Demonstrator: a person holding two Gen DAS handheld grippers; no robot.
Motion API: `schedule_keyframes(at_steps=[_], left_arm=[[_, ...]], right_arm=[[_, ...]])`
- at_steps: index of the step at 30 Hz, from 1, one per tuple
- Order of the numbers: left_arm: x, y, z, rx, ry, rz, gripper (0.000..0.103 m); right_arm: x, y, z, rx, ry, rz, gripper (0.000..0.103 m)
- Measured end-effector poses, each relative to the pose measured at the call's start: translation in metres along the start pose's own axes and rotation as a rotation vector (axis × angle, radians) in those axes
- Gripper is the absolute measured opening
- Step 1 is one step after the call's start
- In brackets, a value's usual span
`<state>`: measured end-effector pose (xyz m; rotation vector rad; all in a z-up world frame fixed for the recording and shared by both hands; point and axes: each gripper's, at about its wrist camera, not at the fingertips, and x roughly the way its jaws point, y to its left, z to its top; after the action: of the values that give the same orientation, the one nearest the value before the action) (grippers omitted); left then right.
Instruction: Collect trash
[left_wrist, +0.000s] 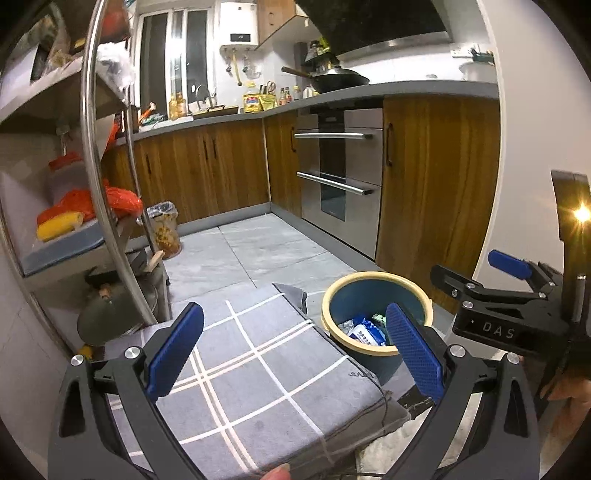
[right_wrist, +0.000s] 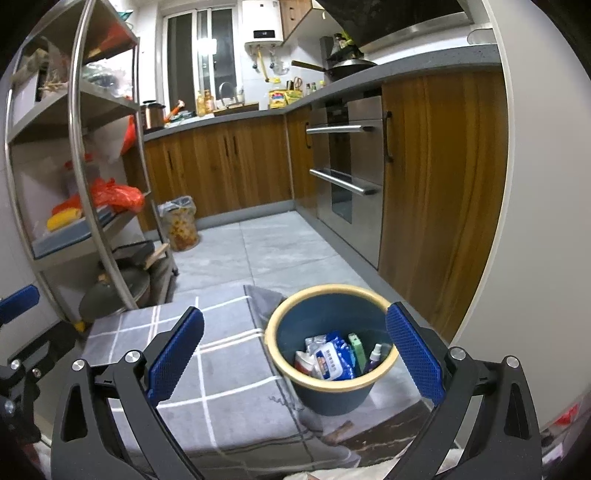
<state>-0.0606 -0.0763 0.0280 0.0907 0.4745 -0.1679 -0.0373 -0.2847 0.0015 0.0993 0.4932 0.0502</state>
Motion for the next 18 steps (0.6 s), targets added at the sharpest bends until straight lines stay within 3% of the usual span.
schedule_keyframes(at_steps=[18], left_arm=[[0.0094,0.0002,0.0033,-0.023,0.01,-0.011,0.097]], right_arm=[[0.0058,-0.004,-0.0018,0.01,0.028,-0.004,0.098]])
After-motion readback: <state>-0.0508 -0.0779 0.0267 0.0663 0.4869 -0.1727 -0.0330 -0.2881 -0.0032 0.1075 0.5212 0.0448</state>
